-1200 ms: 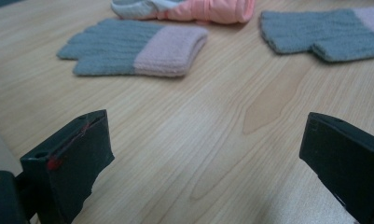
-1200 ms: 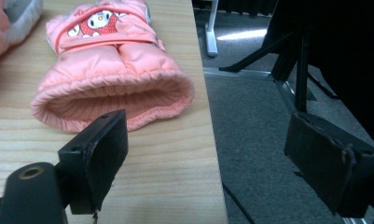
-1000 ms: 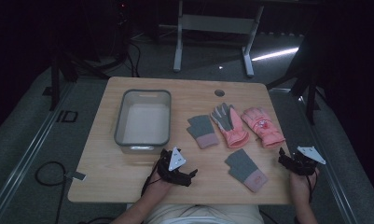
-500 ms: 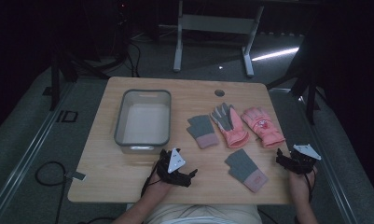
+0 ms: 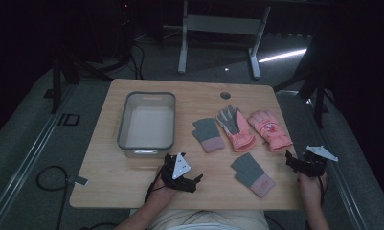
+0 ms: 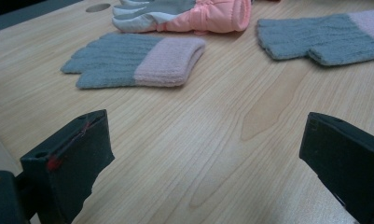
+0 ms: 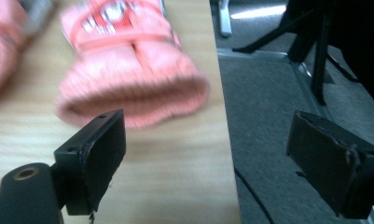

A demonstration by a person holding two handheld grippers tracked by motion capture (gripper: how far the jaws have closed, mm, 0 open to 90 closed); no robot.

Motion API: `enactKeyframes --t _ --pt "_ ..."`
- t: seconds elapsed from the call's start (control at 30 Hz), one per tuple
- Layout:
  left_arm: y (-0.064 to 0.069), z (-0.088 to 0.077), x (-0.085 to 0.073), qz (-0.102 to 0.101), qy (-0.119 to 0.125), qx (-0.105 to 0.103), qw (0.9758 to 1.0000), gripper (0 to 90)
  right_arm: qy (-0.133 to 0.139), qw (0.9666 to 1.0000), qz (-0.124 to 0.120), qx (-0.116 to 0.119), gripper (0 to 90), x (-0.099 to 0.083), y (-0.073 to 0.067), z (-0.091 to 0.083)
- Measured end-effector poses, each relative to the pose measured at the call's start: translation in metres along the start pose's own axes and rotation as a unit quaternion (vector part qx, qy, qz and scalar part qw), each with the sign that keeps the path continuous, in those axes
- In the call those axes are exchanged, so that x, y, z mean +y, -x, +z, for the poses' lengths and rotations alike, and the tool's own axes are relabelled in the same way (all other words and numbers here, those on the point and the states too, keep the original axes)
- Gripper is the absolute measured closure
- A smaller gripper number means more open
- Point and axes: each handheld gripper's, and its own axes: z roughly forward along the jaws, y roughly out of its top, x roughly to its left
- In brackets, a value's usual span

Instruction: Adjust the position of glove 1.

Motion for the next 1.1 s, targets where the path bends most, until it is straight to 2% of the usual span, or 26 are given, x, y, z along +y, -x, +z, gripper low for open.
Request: enactKeyframes --t 0.1,0.13,0.23,0.43,0.47,0.53,0.63,0.67,0.7,0.73,0.77,0.87,0.9,0.93,0.97,1.03,1.1 --pt "0.001 0.000 0.000 0.004 0.000 0.002 1.0000 1.9 0.016 0.9998 0.008 0.004 11.6 0.012 0.002 -0.006" --pt "0.002 0.000 0.000 0.007 0.000 0.005 1.0000 1.9 0.021 0.9997 0.015 -0.001 11.6 0.019 0.004 -0.009" --pt "0.003 0.000 0.000 0.014 0.000 0.008 0.9999 1.9 0.022 0.9996 0.019 0.003 11.4 0.027 0.005 -0.011" --pt "0.002 0.000 0.000 0.012 -0.002 0.006 0.9999 2.0 0.034 0.9994 0.006 0.004 11.5 0.056 -0.001 -0.022" --pt "0.002 0.000 0.000 0.011 -0.002 0.006 0.9999 2.0 0.037 0.9993 0.000 -0.001 11.9 0.065 -0.005 -0.025" --pt "0.002 0.000 0.000 0.012 -0.003 0.006 0.9999 2.0 0.036 0.9993 -0.003 -0.004 13.0 0.070 -0.007 -0.026" --pt "0.002 0.000 0.000 0.012 -0.003 0.006 0.9999 2.0 0.019 0.9996 -0.001 0.020 14.8 0.082 -0.013 -0.025" --pt "0.003 0.000 0.000 0.013 -0.003 0.007 0.9999 2.0 0.010 0.9993 0.001 0.035 15.2 0.085 -0.016 -0.023" --pt "0.004 0.000 0.000 0.018 -0.004 0.008 0.9998 2.0 -0.013 0.9977 0.014 0.064 15.2 0.091 -0.022 -0.019" --pt "0.005 0.000 0.000 0.021 -0.004 0.009 0.9997 2.0 -0.013 0.9977 0.014 0.064 15.2 0.091 -0.022 -0.019" --pt "0.005 0.000 0.000 0.025 -0.003 0.010 0.9996 2.0 -0.020 0.9964 0.015 0.081 15.1 0.093 -0.027 -0.017" --pt "0.006 0.000 0.000 0.026 -0.003 0.009 0.9996 2.0 -0.026 0.9948 -0.008 0.099 13.5 0.099 -0.043 -0.012" --pt "0.005 0.000 0.000 0.024 -0.003 0.009 0.9997 2.0 -0.027 0.9930 -0.014 0.114 12.4 0.103 -0.054 -0.009" --pt "0.005 0.000 0.000 0.022 -0.003 0.008 0.9997 2.0 -0.027 0.9930 -0.014 0.114 12.4 0.103 -0.054 -0.009" --pt "0.004 0.000 0.000 0.020 -0.002 0.008 0.9998 2.0 -0.026 0.9920 -0.018 0.122 11.4 0.106 -0.060 -0.007" --pt "0.004 0.000 0.000 0.019 -0.002 0.007 0.9998 2.0 -0.031 0.9876 -0.037 0.149 10.6 0.110 -0.072 -0.005" --pt "0.005 0.000 0.000 0.021 -0.002 0.008 0.9998 2.0 -0.035 0.9858 -0.057 0.154 10.6 0.113 -0.083 -0.002"
